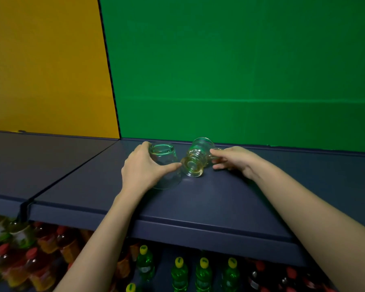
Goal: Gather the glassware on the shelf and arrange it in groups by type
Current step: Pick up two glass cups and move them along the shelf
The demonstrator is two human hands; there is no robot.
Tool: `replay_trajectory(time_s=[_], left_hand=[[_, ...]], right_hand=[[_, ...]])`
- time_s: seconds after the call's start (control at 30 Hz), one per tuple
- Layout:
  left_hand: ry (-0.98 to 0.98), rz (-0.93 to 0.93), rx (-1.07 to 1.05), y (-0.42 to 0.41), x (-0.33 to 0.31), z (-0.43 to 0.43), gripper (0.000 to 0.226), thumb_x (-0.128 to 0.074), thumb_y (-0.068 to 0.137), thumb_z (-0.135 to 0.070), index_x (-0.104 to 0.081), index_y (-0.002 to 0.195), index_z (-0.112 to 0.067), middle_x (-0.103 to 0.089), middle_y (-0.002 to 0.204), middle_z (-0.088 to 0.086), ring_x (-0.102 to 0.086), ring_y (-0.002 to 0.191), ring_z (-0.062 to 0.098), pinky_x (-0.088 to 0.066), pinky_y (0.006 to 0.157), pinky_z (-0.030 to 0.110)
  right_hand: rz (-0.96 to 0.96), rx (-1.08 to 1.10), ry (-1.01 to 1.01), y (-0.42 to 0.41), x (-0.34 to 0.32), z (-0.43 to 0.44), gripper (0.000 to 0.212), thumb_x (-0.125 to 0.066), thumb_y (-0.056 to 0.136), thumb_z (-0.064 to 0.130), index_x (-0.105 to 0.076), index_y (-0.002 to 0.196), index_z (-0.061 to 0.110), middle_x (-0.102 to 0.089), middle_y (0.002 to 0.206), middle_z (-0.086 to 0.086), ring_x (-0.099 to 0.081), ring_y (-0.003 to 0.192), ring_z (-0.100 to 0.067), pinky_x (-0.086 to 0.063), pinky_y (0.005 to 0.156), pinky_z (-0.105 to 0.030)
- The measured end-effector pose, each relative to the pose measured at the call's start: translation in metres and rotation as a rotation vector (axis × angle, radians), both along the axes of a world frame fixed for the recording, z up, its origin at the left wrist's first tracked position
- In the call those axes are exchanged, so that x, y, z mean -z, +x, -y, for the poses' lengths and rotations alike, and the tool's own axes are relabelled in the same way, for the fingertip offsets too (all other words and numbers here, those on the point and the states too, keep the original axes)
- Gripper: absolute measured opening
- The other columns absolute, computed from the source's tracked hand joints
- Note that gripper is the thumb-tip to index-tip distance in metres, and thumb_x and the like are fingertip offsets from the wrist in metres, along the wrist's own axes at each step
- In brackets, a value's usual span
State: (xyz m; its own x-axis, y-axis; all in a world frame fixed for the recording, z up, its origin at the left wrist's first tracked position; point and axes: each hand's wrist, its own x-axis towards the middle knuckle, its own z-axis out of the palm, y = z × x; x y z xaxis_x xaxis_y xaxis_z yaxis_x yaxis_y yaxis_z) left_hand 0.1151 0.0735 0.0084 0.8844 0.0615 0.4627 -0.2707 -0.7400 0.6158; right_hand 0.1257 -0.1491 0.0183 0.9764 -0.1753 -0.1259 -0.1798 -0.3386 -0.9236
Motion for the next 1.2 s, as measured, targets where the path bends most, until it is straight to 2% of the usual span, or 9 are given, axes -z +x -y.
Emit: replay_trajectory(time_s=[0.07, 0.23, 0.33, 0.43, 0.57, 0.7, 0.83, 1.03, 1.2], left_hand=[[-0.069, 0.022, 0.014, -0.002, -0.001, 0.001, 0.072, -0.076, 0.051, -0.061, -0.053, 0.104, -0.018, -0.063, 0.109, 0.003, -0.057, 0.102, 0.027, -0.044, 0.081, 0.036], [-0.320, 0.020, 0.097, 0.001, -0.008, 0.007, 0.073, -0.083, 0.051, -0.049, -0.047, 0.106, -0.016, -0.054, 0.102, -0.001, -0.052, 0.095, 0.020, -0.043, 0.088, 0.034], [-0.664, -0.150, 0.250, 0.005, -0.008, 0.015, 0.066, -0.085, 0.049, -0.040, -0.050, 0.101, -0.019, -0.059, 0.100, 0.002, -0.058, 0.087, 0.020, -0.052, 0.083, 0.037], [-1.054, -0.447, 0.472, 0.002, -0.012, 0.029, 0.042, -0.077, 0.066, -0.030, -0.058, 0.100, -0.014, -0.060, 0.092, 0.009, -0.059, 0.072, 0.020, -0.057, 0.068, 0.033], [-1.332, -0.735, 0.563, -0.001, -0.010, 0.051, 0.050, -0.067, 0.072, -0.048, -0.057, 0.111, -0.018, -0.059, 0.090, 0.006, -0.062, 0.076, 0.020, -0.059, 0.064, 0.029], [-1.378, -0.777, 0.591, -0.010, -0.007, 0.075, 0.046, -0.066, 0.072, -0.049, -0.061, 0.102, -0.014, -0.061, 0.081, 0.004, -0.063, 0.062, 0.014, -0.055, 0.071, 0.027], [-1.364, -0.787, 0.748, -0.021, -0.007, 0.096, 0.043, -0.075, 0.059, -0.030, -0.064, 0.095, -0.009, -0.066, 0.097, 0.008, -0.065, 0.087, 0.020, -0.057, 0.076, 0.032], [-1.035, -0.668, 0.965, -0.062, -0.013, 0.154, 0.041, -0.073, 0.054, -0.015, -0.062, 0.093, -0.010, -0.069, 0.080, 0.002, -0.063, 0.073, 0.017, -0.054, 0.072, 0.027], [-0.924, -0.528, 0.995, -0.112, -0.005, 0.226, 0.048, -0.080, 0.048, -0.012, -0.054, 0.088, -0.017, -0.063, 0.086, 0.000, -0.062, 0.074, 0.014, -0.050, 0.069, 0.026]], right_hand=[[-0.015, 0.031, 0.156, -0.006, -0.003, 0.003, 0.017, -0.062, 0.086, 0.029, -0.058, 0.084, 0.012, -0.065, 0.079, -0.001, -0.066, 0.048, -0.004, -0.046, 0.041, -0.013], [0.055, 0.092, 0.287, -0.029, -0.009, 0.020, 0.012, -0.059, 0.088, 0.019, -0.055, 0.085, 0.008, -0.065, 0.084, -0.009, -0.068, 0.049, -0.010, -0.052, 0.044, -0.013], [0.141, 0.129, 0.293, -0.042, -0.014, 0.033, 0.013, -0.059, 0.088, 0.016, -0.052, 0.080, 0.009, -0.066, 0.083, -0.009, -0.068, 0.050, -0.009, -0.053, 0.048, -0.014], [0.243, 0.174, 0.228, -0.053, -0.016, 0.047, 0.016, -0.059, 0.088, 0.014, -0.048, 0.077, 0.010, -0.066, 0.087, -0.009, -0.069, 0.050, -0.010, -0.054, 0.049, -0.015], [0.357, 0.229, 0.104, -0.068, -0.014, 0.062, 0.021, -0.064, 0.085, 0.015, -0.047, 0.073, 0.012, -0.066, 0.092, -0.012, -0.070, 0.055, -0.013, -0.055, 0.050, -0.017], [0.410, 0.292, 0.066, -0.090, -0.012, 0.075, 0.023, -0.064, 0.084, 0.019, -0.048, 0.069, 0.012, -0.068, 0.091, -0.011, -0.069, 0.056, -0.013, -0.055, 0.051, -0.017], [0.424, 0.344, 0.043, -0.115, -0.016, 0.092, 0.023, -0.060, 0.087, 0.016, -0.048, 0.067, 0.013, -0.067, 0.093, -0.011, -0.069, 0.058, -0.017, -0.056, 0.053, -0.018], [0.441, 0.437, 0.076, -0.183, -0.028, 0.142, 0.024, -0.054, 0.089, 0.011, -0.050, 0.065, 0.014, -0.066, 0.093, -0.012, -0.069, 0.060, -0.020, -0.057, 0.054, -0.019], [0.434, 0.520, 0.092, -0.257, -0.031, 0.198, 0.023, -0.055, 0.088, 0.012, -0.051, 0.066, 0.013, -0.065, 0.093, -0.012, -0.069, 0.061, -0.021, -0.058, 0.057, -0.020]])
